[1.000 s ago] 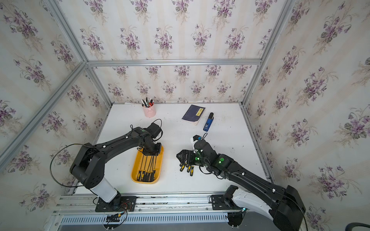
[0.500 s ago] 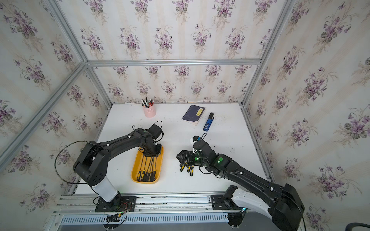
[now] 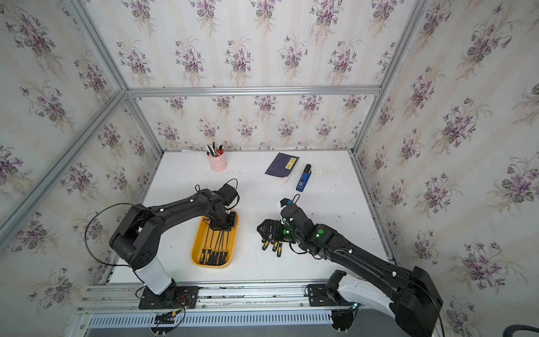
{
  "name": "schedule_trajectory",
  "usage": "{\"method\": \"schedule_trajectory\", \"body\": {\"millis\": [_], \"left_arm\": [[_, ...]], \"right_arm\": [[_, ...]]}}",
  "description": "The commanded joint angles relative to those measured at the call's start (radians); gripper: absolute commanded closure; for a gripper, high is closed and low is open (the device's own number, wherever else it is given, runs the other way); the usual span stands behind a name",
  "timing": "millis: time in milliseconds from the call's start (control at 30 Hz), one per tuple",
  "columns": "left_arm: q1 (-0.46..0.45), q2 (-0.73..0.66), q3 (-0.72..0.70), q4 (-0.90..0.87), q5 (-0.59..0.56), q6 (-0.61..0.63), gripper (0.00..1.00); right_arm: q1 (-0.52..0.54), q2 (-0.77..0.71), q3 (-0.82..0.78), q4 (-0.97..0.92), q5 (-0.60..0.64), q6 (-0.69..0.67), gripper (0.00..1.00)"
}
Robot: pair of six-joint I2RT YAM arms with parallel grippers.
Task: Put the file tool into the storage box
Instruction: Place the file tool in the storage box.
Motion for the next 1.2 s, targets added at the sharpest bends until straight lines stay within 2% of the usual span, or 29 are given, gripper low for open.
{"method": "schedule_trajectory", "body": {"millis": [0,800,1067,1167], "left_arm": [[0.000,0.004,-0.006,0.005,-0.008,-0.003,1.00],[-0.004,0.020,0.002,0.004,-0.027,0.012,0.77],[-0.006,-0.028,0.044,-0.045,-0.028,0.020,0.71],[-0.005,-0.073,0.070,-0.076,-0.037,0.024,0.66]], "right_arm": [[0.000,-0.002,0.000,0.012,0.002,-0.005,0.00],[0.000,0.008,0.004,0.017,0.002,-0.008,0.00],[0.000,-0.001,0.003,0.012,0.015,-0.004,0.00],[0.000,-0.005,0.004,0.000,0.034,0.003,0.00]]}}
